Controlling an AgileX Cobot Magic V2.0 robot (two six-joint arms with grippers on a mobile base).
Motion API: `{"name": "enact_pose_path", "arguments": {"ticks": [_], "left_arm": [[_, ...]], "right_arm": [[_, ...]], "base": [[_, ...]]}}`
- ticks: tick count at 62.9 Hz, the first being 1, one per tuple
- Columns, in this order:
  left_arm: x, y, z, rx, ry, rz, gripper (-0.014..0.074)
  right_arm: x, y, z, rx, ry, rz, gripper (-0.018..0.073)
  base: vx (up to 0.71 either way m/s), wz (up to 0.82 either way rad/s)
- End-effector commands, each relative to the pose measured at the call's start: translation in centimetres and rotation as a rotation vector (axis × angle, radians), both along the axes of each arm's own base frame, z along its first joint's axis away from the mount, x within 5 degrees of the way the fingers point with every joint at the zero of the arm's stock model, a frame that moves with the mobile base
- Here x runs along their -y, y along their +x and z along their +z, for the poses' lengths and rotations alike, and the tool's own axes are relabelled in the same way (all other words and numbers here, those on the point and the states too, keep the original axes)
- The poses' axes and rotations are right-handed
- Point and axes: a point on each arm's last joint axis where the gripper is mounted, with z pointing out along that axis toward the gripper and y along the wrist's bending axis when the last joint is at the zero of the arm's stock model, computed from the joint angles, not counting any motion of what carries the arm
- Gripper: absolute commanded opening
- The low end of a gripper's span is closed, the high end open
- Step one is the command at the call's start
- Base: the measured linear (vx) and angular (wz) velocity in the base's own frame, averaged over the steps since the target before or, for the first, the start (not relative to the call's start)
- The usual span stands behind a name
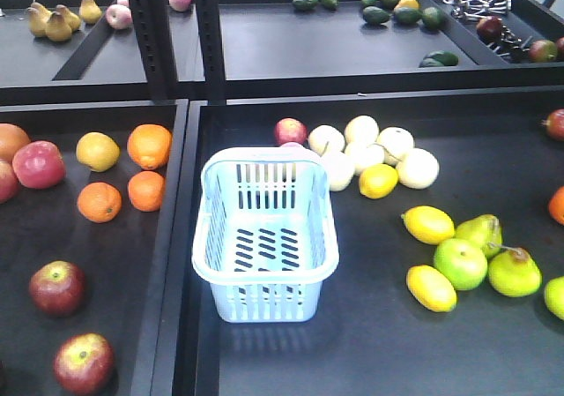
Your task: Pick three apples into basket with both arms
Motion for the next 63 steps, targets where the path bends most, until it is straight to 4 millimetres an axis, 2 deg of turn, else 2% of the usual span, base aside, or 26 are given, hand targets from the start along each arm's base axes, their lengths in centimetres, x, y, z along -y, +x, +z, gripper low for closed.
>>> {"name": "enact_pose_path", "arguments": {"ticks": [1,63], "left_arm": [[0.15,-0.10,0.42,0.077,-0.003,-0.016,-0.0006],[0.15,-0.10,0.42,0.077,-0.003,-0.016,-0.0006]], "right_arm": [[-0.14,-0.06,0.27,0.073,-0.015,0.013,-0.0004],[-0.14,-0.06,0.27,0.073,-0.015,0.013,-0.0004]], "base": [[0.08,0.11],[0.05,0.06]]}}
